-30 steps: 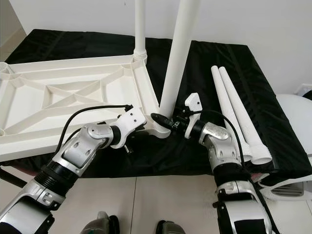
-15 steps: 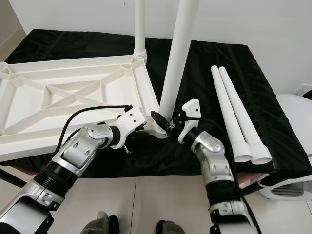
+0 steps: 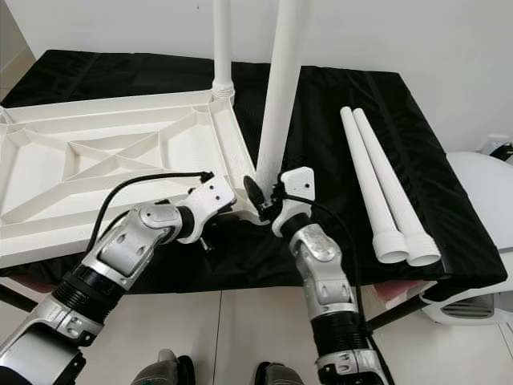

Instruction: Building children table

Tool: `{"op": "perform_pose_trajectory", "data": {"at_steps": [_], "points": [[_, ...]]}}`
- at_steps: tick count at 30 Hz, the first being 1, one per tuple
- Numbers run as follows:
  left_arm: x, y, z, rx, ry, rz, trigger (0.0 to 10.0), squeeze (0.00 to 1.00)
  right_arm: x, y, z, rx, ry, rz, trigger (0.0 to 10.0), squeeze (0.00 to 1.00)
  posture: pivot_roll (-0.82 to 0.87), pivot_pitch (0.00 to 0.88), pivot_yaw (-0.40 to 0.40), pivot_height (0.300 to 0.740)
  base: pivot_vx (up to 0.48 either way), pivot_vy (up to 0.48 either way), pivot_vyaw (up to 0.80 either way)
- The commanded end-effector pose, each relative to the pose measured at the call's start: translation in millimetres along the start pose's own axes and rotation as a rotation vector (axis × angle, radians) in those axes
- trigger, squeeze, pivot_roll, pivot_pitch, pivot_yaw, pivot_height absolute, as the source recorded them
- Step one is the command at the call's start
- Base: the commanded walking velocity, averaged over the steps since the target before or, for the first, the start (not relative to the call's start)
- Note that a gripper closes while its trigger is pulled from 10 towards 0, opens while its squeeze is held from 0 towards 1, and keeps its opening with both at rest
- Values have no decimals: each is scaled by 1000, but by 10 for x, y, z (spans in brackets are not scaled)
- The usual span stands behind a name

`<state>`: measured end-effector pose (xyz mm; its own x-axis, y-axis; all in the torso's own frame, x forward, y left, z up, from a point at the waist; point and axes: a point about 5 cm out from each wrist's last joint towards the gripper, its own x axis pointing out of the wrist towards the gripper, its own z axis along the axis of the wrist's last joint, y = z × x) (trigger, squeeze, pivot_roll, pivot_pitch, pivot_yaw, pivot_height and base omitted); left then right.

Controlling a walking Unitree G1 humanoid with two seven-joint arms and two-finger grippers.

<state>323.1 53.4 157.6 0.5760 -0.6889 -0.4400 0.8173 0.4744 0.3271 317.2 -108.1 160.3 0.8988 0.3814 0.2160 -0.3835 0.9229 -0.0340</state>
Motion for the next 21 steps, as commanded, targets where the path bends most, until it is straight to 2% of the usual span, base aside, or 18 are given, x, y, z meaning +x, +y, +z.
{"op": "perform_pose_trajectory", "data": {"at_steps": [1, 8, 9, 21], "points": [[11, -20, -16, 8, 10, 4, 10000, 0, -28, 7, -85, 3, 43, -71, 10000, 0, -49, 77, -24, 740, 0, 0, 0], [14, -19, -13, 7, 11, 3, 10000, 0, -9, 54, -146, 13, 80, -210, 10000, 0, -45, 84, -27, 740, 0, 0, 0], [12, -13, -12, 7, 12, 4, 10000, 0, 12, 58, -150, 7, 88, -280, 10000, 0, -42, 87, -27, 740, 0, 0, 0], [15, -4, -7, 6, 10, 9, 10000, 0, 58, 133, -143, 6, 83, -348, 10000, 0, -40, 90, -27, 740, 0, 0, 0]]}}
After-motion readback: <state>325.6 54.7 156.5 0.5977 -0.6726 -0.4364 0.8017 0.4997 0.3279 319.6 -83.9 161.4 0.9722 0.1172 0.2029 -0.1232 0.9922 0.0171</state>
